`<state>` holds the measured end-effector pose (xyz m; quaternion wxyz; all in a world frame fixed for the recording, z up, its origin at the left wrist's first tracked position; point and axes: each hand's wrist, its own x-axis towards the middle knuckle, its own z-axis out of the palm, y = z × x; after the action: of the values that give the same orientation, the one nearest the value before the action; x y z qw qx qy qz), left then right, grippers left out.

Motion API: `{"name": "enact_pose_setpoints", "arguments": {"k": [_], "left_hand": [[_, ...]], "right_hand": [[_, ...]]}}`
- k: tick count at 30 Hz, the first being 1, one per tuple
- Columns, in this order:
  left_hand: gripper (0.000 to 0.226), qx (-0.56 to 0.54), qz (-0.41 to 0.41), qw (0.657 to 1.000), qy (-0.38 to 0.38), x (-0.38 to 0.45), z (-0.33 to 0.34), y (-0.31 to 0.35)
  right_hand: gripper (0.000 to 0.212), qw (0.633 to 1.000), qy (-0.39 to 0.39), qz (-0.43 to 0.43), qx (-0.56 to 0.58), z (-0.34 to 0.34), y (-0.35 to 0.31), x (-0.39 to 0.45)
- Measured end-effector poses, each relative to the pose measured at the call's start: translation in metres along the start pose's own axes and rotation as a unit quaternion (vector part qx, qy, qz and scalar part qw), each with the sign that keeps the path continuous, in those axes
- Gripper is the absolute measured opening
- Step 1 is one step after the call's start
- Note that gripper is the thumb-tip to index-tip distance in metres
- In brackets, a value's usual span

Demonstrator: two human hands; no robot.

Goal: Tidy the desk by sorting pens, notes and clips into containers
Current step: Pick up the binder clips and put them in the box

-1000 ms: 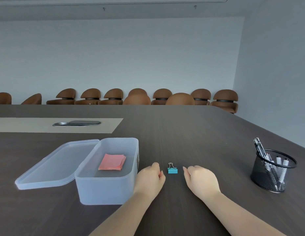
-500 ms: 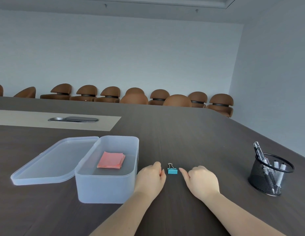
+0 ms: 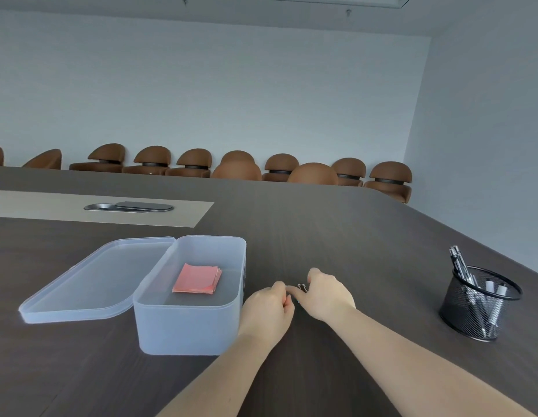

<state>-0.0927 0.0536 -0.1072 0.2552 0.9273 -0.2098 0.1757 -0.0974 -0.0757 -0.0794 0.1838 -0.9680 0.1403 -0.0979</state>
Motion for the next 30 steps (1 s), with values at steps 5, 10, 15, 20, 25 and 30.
{"name": "enact_pose_setpoints", "arguments": {"k": [5,10,15,20,25,30], "left_hand": [[0.021,-0.001,0.0,1.0,0.003,0.001,0.001,0.0],[0.022,-0.004,-0.013,1.0,-0.015,0.002,0.001,0.0],[0.016,0.009,-0.038,0.998,-0.059,0.004,-0.008,0.007],[0.02,-0.009,-0.076,0.995,-0.058,0.02,-0.035,0.023],[0.011,-0.092,-0.13,0.987,-0.035,0.055,-0.102,0.042],[0.012,-0.099,-0.188,0.977,-0.021,0.071,-0.155,0.009]], "right_hand": [[0.044,0.997,-0.051,0.04,-0.05,0.002,-0.007,0.005],[0.025,0.995,-0.082,0.054,0.017,0.001,-0.006,0.005],[0.036,0.991,-0.094,0.05,0.08,-0.015,-0.008,0.005],[0.026,0.988,-0.066,0.021,0.139,-0.051,-0.02,0.006],[0.018,0.959,-0.072,0.013,0.274,-0.081,-0.047,0.006],[0.017,0.935,-0.113,0.022,0.336,-0.093,-0.084,0.007]]}}
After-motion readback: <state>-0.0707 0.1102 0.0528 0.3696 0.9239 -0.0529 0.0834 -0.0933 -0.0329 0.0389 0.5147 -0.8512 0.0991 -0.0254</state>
